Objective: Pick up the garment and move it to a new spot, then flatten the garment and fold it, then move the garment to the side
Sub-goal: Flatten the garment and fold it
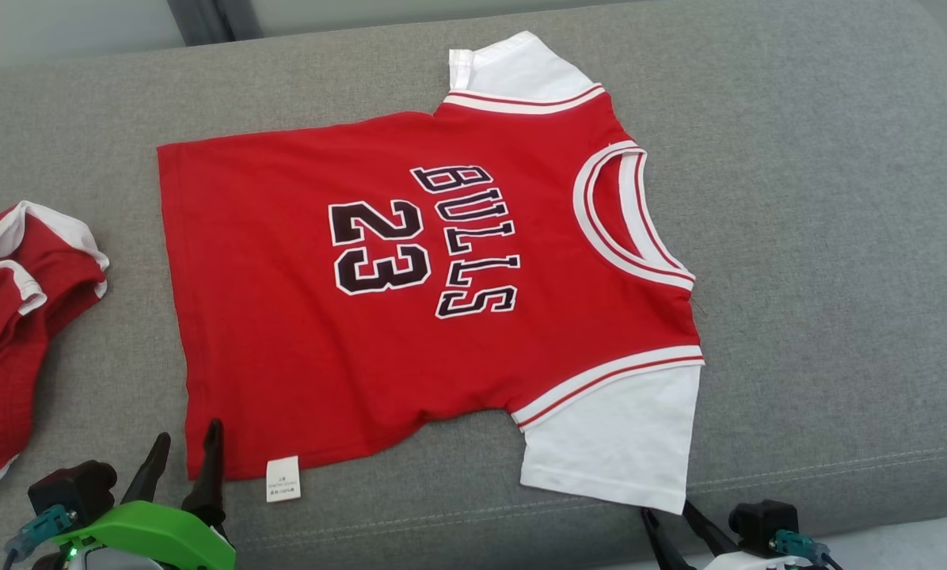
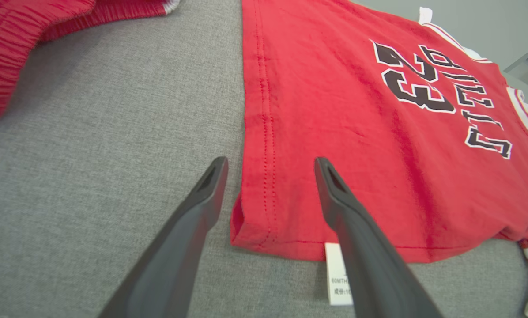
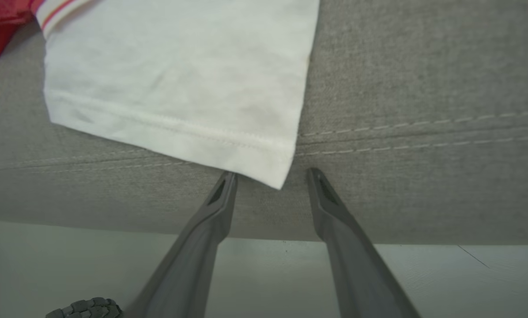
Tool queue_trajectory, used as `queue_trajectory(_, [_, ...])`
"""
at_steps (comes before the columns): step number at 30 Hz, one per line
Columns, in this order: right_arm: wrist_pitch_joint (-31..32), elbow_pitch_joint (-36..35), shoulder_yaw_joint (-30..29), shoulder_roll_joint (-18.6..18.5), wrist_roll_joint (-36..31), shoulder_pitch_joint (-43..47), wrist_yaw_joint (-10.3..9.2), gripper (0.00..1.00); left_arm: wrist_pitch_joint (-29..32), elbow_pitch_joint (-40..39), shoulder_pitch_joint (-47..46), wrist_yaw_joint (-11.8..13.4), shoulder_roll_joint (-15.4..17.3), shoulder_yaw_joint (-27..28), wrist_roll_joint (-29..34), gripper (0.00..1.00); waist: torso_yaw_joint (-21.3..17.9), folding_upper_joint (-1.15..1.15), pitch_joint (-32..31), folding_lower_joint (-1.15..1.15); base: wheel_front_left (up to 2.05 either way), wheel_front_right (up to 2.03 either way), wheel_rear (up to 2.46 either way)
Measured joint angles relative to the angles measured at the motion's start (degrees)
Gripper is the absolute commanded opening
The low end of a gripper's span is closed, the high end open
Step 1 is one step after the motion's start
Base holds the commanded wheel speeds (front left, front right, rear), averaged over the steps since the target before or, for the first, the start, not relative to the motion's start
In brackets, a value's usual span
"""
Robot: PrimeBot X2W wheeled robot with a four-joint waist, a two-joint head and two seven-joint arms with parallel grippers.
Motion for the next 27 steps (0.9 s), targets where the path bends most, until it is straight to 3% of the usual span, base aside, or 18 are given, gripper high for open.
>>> queue_trajectory(2, [-0.05, 0.37, 0.12, 0.00, -0.01, -0.19, 0.01, 0.79, -0.03, 0.33, -0.04, 0.00, -0.03, 0.03, -0.01, 1.00, -0.03, 0.00, -0.16, 0.00, 0.00, 0.00, 0.00])
queue_trajectory(6, [-0.05, 0.88, 0.44, 0.00, -0.01, -0.56, 0.09, 0.85, -0.08, 1.07, -0.04, 0.00, -0.13, 0.02, -0.12, 1.00, -0.12, 0.00, -0.40, 0.00, 0.00, 0.00, 0.00])
queue_trajectory(11, [-0.07, 0.97, 0.69, 0.03, -0.01, -0.66, 0.48, 0.87, -0.12, 1.79, -0.04, -0.09, -0.43, 0.02, -0.44, 1.00, -0.25, 0.00, -0.68, 0.00, 0.00, 0.00, 0.00])
queue_trajectory(27, [-0.55, 0.12, 1.31, 0.18, -0.56, -0.78, 1.01, 0.84, -0.69, 3.61, -0.04, -0.15, -0.71, 0.01, -0.51, 1.00, -0.95, 0.00, -1.56, 0.00, 0.00, 0.00, 0.00])
